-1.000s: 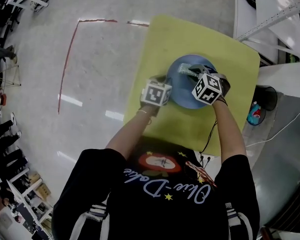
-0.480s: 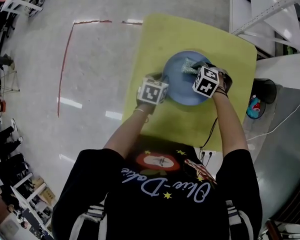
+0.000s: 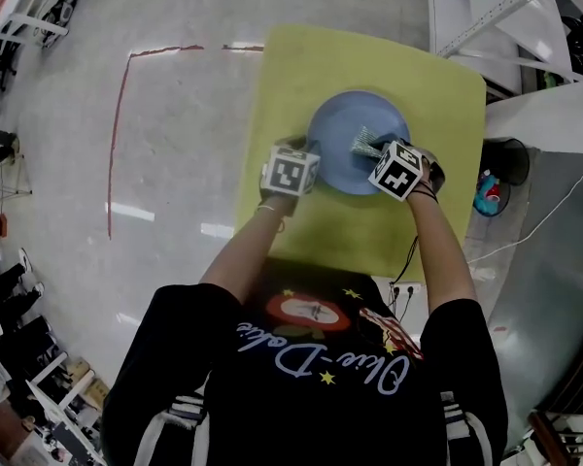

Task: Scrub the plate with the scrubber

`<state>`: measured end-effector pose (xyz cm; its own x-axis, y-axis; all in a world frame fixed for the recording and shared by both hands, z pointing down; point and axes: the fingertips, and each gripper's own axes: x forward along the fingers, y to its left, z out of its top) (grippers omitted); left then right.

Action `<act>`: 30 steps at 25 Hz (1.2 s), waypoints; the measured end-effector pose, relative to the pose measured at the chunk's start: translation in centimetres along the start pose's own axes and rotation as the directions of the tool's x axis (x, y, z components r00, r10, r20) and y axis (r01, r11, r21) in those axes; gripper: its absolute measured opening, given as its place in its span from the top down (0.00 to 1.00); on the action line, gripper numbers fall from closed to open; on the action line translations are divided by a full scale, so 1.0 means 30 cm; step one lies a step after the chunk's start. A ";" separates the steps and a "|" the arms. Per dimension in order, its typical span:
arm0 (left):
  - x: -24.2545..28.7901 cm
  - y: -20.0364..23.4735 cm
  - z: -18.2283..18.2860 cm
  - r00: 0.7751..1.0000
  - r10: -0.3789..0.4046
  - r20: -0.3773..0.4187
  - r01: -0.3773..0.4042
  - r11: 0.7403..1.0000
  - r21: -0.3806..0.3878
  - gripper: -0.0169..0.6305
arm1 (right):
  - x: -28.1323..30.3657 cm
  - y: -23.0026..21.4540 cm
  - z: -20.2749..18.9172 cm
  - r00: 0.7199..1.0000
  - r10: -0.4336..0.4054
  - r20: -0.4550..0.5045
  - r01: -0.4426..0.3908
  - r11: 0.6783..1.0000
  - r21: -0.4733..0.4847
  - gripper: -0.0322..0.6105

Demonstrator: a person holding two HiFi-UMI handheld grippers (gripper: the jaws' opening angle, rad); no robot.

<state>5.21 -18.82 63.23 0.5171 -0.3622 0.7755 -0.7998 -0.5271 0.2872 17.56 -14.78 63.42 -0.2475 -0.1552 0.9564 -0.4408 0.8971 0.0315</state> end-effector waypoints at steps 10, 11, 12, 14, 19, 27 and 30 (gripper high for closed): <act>0.010 -0.008 0.000 1.000 -0.001 0.006 0.001 1.000 -0.007 0.87 | -0.001 0.132 -0.009 0.999 0.035 0.013 -0.036 0.996 0.087 0.82; 0.008 -0.007 0.000 1.000 -0.002 0.007 0.002 1.000 -0.009 0.87 | -0.001 0.142 -0.004 0.999 0.037 0.016 -0.039 0.995 0.095 0.82; 0.007 -0.006 0.000 1.000 -0.003 0.007 0.003 1.000 -0.012 0.87 | 0.000 0.151 0.001 0.999 0.040 0.020 -0.041 0.994 0.102 0.82; 0.010 -0.008 0.000 1.000 -0.004 0.009 0.004 1.000 -0.017 0.87 | 0.001 0.166 0.007 0.998 0.050 0.028 -0.053 0.991 0.119 0.82; 0.012 -0.008 0.001 1.000 -0.006 0.013 0.006 1.000 -0.021 0.87 | 0.006 0.195 0.028 0.997 0.070 0.039 -0.075 0.984 0.164 0.82; 0.007 -0.010 0.004 1.000 -0.020 0.024 0.020 1.000 -0.022 0.87 | 0.006 0.241 0.085 0.992 0.049 0.118 -0.075 0.970 0.232 0.82; 0.004 -0.003 0.001 0.999 -0.023 0.022 0.024 0.999 -0.030 0.87 | 0.003 0.250 0.112 0.984 0.063 0.166 -0.109 0.954 0.281 0.82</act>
<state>5.35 -18.83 63.29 0.5420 -0.3669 0.7561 -0.7961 -0.5124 0.3221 11.33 -9.45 62.76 -0.4148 -0.1650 0.8948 -0.6359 0.7560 -0.1554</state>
